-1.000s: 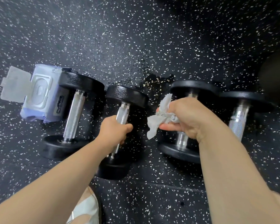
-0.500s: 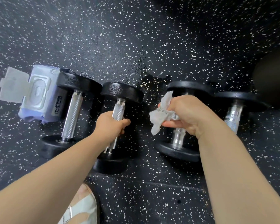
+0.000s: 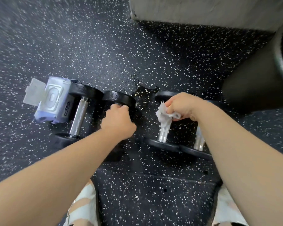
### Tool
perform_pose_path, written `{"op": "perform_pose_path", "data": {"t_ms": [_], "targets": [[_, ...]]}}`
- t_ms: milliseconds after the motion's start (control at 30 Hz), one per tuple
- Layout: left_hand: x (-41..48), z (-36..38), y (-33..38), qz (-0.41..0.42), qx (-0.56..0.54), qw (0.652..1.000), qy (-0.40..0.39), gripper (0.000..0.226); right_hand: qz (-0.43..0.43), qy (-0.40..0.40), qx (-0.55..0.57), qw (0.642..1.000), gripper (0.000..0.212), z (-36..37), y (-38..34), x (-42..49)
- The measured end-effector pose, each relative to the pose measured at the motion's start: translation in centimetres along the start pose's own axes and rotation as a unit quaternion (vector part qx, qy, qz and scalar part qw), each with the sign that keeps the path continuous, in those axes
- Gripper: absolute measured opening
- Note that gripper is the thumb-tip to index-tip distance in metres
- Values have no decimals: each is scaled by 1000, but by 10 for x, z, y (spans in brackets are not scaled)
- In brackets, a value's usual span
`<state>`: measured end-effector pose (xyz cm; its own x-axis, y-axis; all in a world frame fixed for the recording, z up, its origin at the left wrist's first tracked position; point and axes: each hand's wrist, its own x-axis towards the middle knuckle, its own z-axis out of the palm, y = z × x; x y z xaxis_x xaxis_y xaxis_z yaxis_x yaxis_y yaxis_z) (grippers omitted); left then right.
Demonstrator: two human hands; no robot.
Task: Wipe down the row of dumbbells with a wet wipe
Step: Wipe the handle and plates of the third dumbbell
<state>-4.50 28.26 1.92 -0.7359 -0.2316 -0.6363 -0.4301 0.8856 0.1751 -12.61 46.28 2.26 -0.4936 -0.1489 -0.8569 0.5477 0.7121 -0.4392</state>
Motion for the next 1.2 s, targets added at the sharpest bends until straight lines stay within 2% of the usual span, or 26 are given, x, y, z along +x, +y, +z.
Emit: {"op": "perform_pose_path", "data": {"t_ms": [133, 267, 367, 467, 600, 700, 733, 800, 900, 1000, 1133, 1200], "targets": [[-12, -15, 24, 6, -145, 988, -44, 45, -50, 57, -33, 997, 34, -16, 8, -27], [-26, 6, 38, -38, -291, 949, -117, 42, -82, 118, -66, 987, 35, -28, 26, -36], [-19, 26, 43, -41, -337, 928, -155, 44, -108, 160, -34, 981, 39, -26, 55, -21], [-3, 40, 42, -39, -342, 922, -178, 50, -164, 197, 4, 967, 40, -15, 80, -3], [9, 62, 33, -42, -341, 916, -205, 47, -261, 280, -37, 923, 31, 4, 87, 27], [12, 82, 26, -45, -370, 905, -207, 44, -321, 358, -102, 871, 24, 22, 86, 46], [13, 87, 25, -48, -385, 898, -206, 41, -330, 381, -128, 854, 21, 28, 87, 51], [12, 90, 25, -49, -402, 892, -200, 34, -328, 398, -150, 844, 21, 42, 86, 54], [17, 90, 21, -45, -414, 887, -200, 30, -356, 378, -175, 836, 22, 51, 81, 57], [20, 88, 15, -45, -430, 878, -205, 26, -385, 275, -175, 864, 14, 53, 87, 49], [22, 86, 13, -24, -427, 875, -229, 24, -411, 148, -201, 877, 13, 62, 110, 29], [23, 88, 12, -19, -431, 872, -232, 27, -429, 168, -240, 854, 13, 59, 112, 30]]}}
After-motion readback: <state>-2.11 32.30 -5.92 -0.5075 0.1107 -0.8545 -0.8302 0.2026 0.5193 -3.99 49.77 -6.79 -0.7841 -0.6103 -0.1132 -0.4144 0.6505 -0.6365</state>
